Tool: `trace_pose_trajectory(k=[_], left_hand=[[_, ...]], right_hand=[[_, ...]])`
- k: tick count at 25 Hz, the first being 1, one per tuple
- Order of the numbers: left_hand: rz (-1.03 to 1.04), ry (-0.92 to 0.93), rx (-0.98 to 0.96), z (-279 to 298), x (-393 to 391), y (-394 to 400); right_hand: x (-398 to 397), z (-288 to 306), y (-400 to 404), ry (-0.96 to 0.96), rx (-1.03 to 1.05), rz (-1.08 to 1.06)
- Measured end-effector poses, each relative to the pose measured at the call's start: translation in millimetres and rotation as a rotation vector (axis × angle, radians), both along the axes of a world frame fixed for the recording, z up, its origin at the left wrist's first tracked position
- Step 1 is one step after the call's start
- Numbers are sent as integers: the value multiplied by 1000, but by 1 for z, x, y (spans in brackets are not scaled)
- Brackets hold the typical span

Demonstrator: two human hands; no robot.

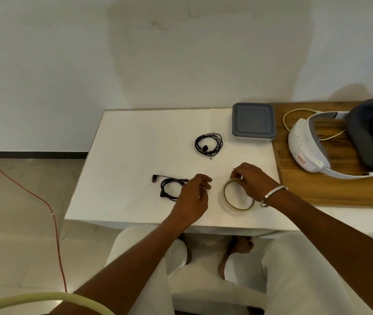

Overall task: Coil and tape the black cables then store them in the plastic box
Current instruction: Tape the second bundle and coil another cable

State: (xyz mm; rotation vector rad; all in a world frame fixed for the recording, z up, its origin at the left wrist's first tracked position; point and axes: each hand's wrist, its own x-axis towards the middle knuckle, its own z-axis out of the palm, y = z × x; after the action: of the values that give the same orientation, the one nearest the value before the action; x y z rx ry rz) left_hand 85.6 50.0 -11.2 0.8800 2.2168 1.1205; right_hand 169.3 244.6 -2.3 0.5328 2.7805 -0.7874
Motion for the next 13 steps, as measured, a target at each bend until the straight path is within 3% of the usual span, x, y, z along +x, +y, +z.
trace_pose_trajectory(k=[6, 13], left_hand=[[56, -238, 140, 7, 3, 7], [42, -270, 261, 16, 6, 14]], right_hand=[[0, 12, -4, 142, -109, -78], [-1, 14, -10, 197, -166, -91]])
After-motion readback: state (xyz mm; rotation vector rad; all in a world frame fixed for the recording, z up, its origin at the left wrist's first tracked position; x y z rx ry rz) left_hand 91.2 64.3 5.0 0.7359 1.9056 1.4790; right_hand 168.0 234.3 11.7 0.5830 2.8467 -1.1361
